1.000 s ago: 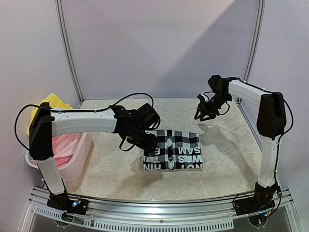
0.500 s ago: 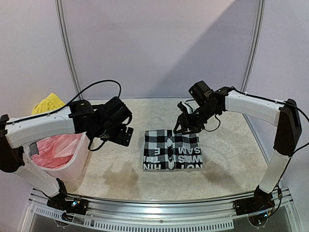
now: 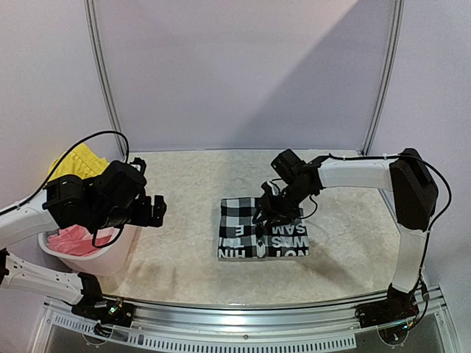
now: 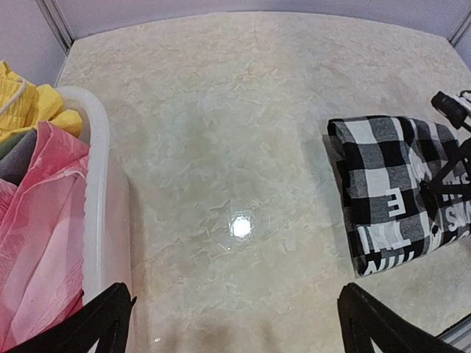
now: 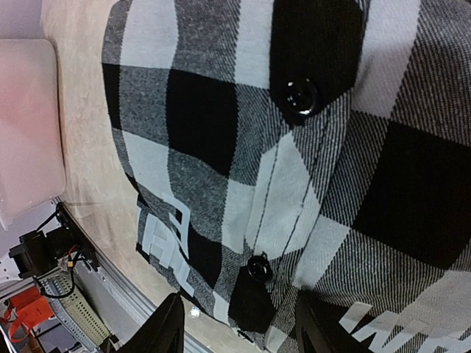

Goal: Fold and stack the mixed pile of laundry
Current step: Move the square-folded shirt to the corner of the board.

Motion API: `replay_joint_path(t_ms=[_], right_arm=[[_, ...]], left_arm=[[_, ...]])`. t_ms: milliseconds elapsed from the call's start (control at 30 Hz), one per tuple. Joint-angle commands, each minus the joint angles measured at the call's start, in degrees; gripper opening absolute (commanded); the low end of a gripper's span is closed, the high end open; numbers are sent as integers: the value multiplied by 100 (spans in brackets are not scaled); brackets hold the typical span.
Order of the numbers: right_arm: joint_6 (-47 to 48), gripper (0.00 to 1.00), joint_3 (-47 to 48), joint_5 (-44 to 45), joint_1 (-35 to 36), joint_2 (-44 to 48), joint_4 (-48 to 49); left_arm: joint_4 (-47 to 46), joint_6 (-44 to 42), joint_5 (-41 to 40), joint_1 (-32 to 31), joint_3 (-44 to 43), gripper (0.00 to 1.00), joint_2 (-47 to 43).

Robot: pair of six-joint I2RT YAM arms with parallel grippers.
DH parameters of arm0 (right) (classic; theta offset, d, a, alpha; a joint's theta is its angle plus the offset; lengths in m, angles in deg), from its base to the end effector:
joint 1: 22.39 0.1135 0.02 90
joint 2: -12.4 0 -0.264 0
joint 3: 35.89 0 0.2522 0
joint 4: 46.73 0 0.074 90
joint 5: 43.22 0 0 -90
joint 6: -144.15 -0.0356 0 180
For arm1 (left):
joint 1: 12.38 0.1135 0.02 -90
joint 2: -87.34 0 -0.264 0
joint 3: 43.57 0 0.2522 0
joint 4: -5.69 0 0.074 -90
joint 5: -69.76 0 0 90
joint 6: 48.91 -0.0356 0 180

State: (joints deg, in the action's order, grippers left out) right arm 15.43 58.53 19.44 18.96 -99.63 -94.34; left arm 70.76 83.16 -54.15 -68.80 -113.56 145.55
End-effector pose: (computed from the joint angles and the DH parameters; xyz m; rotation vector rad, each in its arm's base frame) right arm 0.2922 0.2790 0.1860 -0.2261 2.9561 0.9697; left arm 0.1215 -0.1471 0.3064 0.0562 2.3010 -0.1198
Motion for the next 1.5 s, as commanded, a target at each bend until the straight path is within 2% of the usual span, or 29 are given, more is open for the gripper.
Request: replay_joint_path(t_ms=[0,400,667,833,1033,1267,1467], right_arm=[[-191,52,111,62,97,-440,7],[453,51,1122,1019,-149,-1408,-1377],[916,50,1733,1246,-989,-1649,-1768],[1144,50,2626,1299,-1463,-2166,-2147],[1094,49,3485,1301,-1997,-2809,-2334],[545,46,4175,1175,-2697,-3315,-2133],[434,46,5336,1109,-3230,-3878,-2274]], left_arm=[[-193,87,-46,-62,224,100,-130],[-225,-49,-44,-62,200,99,112],[-281,-62,-52,-62,253,100,215],[-313,-182,-80,-62,199,100,348],[-241,-328,-98,-60,55,100,591],[-172,-548,-107,-42,-186,100,933],[-172,-850,-69,-9,-477,99,1320]])
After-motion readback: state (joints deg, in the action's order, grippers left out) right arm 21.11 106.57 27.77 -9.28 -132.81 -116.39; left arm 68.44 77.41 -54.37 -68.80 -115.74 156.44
